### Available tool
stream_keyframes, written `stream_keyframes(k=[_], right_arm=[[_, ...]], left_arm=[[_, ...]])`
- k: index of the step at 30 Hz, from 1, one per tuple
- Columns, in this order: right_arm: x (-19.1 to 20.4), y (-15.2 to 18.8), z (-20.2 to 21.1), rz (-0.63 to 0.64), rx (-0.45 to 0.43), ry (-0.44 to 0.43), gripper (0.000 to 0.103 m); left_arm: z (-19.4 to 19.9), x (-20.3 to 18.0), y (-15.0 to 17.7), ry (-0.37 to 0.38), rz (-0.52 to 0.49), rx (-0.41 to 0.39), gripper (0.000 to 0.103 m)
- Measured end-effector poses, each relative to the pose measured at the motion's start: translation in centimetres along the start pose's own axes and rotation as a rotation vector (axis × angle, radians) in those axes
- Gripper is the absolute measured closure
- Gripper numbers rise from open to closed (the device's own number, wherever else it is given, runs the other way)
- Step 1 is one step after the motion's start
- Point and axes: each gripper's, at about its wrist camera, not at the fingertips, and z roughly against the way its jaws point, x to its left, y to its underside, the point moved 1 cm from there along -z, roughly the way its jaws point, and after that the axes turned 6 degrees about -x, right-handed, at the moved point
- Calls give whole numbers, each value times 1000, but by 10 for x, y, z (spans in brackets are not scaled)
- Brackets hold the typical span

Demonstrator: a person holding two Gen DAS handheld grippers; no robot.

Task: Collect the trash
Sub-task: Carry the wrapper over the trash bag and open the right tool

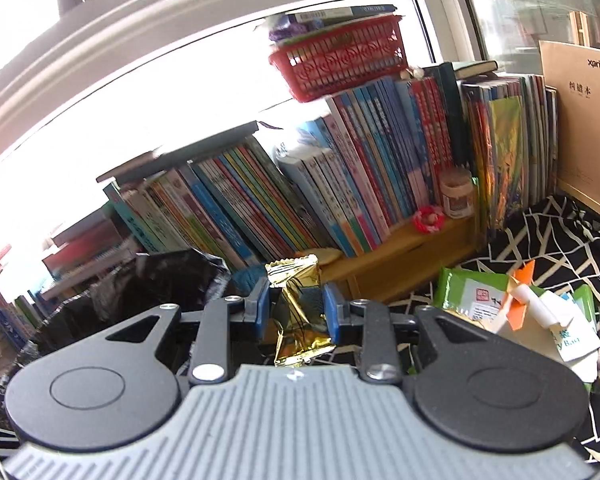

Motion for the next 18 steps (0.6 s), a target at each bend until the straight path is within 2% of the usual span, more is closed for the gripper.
stream_keyframes(k=[5,10,13,18], right_arm=[[17,-14,22,-6,-60,-193,69],[43,-14,35,11,-73,-392,68],[57,-10,33,6,-42,-456,68],[72,3,27,-8,19,-510,65]], left_arm=[[-1,-1,1,-3,-5,1,69],[-1,-1,2,-3,-7,0,69],[-1,-2,2,-5,-9,0,69],[-2,-3,2,-8,-11,0,69]])
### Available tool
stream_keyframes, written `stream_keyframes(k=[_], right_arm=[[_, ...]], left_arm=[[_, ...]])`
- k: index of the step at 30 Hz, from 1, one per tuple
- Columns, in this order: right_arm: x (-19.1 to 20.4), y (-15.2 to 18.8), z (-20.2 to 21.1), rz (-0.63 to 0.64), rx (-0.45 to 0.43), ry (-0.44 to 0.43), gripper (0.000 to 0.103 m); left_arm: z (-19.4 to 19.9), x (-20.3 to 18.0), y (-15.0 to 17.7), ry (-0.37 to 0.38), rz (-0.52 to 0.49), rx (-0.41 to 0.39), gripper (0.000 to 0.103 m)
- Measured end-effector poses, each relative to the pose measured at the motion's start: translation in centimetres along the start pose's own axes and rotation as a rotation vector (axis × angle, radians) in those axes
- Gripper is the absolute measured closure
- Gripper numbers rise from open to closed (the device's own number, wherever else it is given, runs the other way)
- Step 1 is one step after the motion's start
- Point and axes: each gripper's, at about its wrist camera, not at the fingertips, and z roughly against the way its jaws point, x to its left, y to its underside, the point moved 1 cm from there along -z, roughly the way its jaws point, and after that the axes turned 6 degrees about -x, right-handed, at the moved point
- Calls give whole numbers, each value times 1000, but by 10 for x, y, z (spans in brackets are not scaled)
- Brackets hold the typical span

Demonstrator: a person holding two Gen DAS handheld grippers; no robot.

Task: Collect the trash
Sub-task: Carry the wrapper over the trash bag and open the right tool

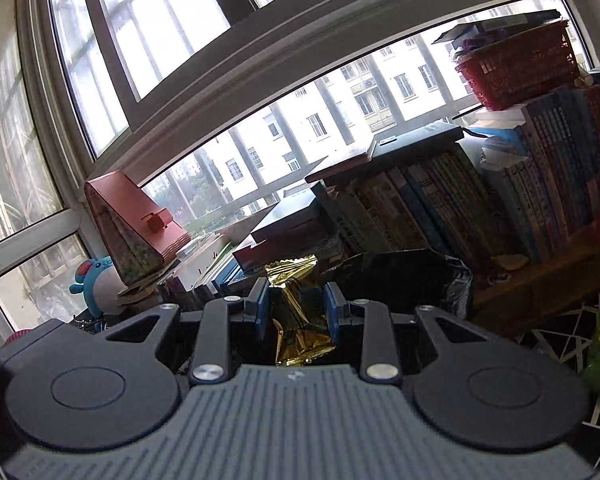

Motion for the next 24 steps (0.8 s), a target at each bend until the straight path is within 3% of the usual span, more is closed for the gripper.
stream_keyframes(k=[4,5,6,8,18,24], right_arm=[[0,5,-3,-9,24,-14,62],[-1,6,-3,-13,26,-15,55],[-2,6,-4,-16,27,-13,42],[-3,6,-6,-11,27,-3,36],[-8,6,-4,-13,22,30,33],[-16,0,4,-2,-13,93,28]], left_arm=[[0,0,0,0,-1,0,69],[0,0,0,0,-1,0,69],[0,0,0,-1,-2,0,69],[0,0,0,-1,-1,0,68],[0,-1,0,-2,-3,0,68],[0,0,0,-3,-3,0,67]])
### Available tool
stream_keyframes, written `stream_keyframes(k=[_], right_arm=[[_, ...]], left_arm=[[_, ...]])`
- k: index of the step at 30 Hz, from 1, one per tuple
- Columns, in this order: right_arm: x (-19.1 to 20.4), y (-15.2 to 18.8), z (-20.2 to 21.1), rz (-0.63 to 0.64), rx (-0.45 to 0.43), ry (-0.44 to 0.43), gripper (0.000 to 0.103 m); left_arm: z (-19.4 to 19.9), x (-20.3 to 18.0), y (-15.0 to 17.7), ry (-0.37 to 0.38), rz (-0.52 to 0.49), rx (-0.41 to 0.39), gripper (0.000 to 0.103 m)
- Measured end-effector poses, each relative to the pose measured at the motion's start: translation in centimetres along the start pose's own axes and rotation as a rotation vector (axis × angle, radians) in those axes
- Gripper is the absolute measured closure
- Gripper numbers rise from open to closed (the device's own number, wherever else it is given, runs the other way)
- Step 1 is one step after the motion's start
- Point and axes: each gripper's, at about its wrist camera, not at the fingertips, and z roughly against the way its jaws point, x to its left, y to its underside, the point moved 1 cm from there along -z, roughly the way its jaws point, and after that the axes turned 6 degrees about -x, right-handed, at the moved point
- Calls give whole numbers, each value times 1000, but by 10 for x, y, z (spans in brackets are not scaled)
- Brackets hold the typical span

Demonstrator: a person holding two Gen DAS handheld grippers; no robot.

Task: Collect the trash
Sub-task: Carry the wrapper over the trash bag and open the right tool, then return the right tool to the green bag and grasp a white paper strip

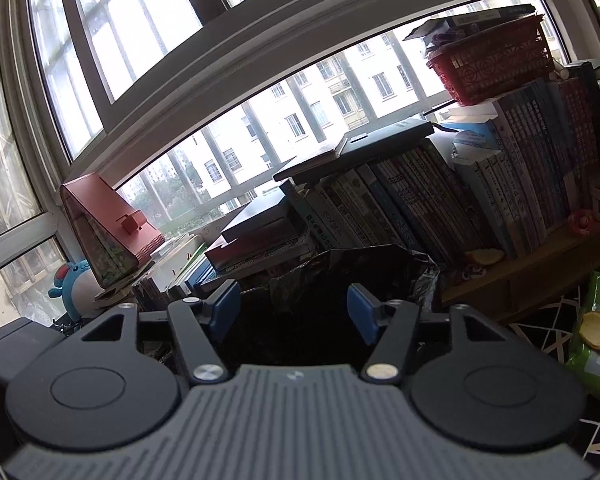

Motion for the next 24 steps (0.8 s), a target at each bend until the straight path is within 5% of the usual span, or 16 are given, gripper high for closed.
stream_keyframes(k=[9,24], right_arm=[[-33,-8,7,20,-38,210,17],[-131,-8,16,26,34,635,11]], left_arm=[[-1,3,2,-4,5,7,66],[-1,3,2,-3,5,7,66]])
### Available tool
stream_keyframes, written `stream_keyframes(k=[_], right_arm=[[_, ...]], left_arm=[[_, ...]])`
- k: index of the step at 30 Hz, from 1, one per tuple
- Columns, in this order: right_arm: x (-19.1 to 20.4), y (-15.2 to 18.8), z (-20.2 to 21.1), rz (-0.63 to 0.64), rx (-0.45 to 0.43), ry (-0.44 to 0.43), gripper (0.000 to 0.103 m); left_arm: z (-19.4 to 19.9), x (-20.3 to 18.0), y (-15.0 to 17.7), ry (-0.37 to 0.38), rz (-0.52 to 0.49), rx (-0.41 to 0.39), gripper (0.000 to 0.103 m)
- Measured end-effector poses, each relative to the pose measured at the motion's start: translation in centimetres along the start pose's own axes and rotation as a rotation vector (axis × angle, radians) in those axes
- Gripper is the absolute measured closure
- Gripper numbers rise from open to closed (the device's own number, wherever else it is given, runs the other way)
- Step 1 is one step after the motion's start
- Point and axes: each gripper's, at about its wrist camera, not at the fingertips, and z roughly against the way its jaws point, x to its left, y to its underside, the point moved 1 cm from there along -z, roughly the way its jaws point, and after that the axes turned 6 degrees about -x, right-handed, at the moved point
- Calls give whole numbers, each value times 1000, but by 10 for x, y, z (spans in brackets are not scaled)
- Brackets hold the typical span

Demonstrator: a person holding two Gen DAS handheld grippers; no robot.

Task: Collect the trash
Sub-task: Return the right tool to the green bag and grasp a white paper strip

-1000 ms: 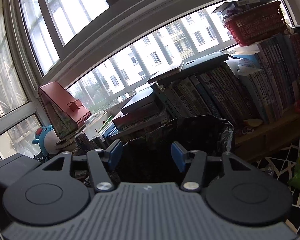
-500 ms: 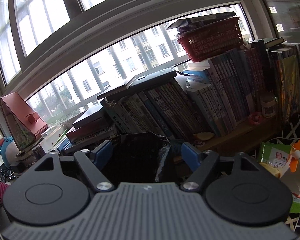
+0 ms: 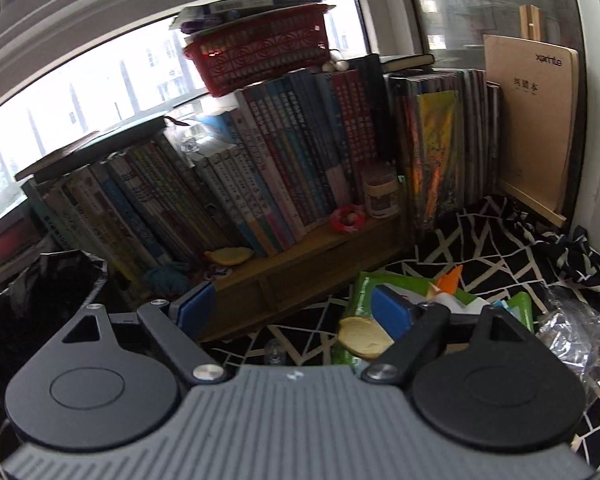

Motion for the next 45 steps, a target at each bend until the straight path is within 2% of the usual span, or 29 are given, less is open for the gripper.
stream_keyframes(k=[5,8,11,15,22,25,29,31,32,33,34,35,36,39,45], right_arm=[[-56,13,-28,-77,94,160,9],[-81,37,-49,-94,191,260,9],[-93,60,-63,-95,257,318,9],[-94,70,-68,-24,229,366,9],[-94,50,-69,25,74,392,9],[-102,43,-86,16,107,452,12],[-104,45,-109,28,179,455,17],[-104,48,-119,29,221,446,27],[-103,49,-122,23,234,445,54],[-101,49,-123,14,241,449,76],[-99,48,-122,4,240,459,77],[-95,46,-120,9,236,454,86],[-90,43,-117,20,232,445,89],[-77,31,-104,42,212,425,90],[-61,-7,-65,-84,169,308,90]], left_arm=[[0,-1,0,-1,1,0,66],[0,-2,0,-2,-1,1,66],[0,-2,0,-1,-1,1,66],[-1,-3,0,-1,-1,4,66],[-3,-1,0,4,3,7,66],[-4,-1,0,4,3,10,66],[-6,-1,0,3,1,13,66],[-6,0,0,4,3,13,66],[-6,0,0,5,4,13,66],[-7,0,0,5,5,14,66],[-7,1,0,6,6,14,66],[-7,1,0,7,7,13,66],[-7,1,0,9,7,13,66],[-7,2,1,13,12,13,66],[-6,3,1,16,20,13,66]])
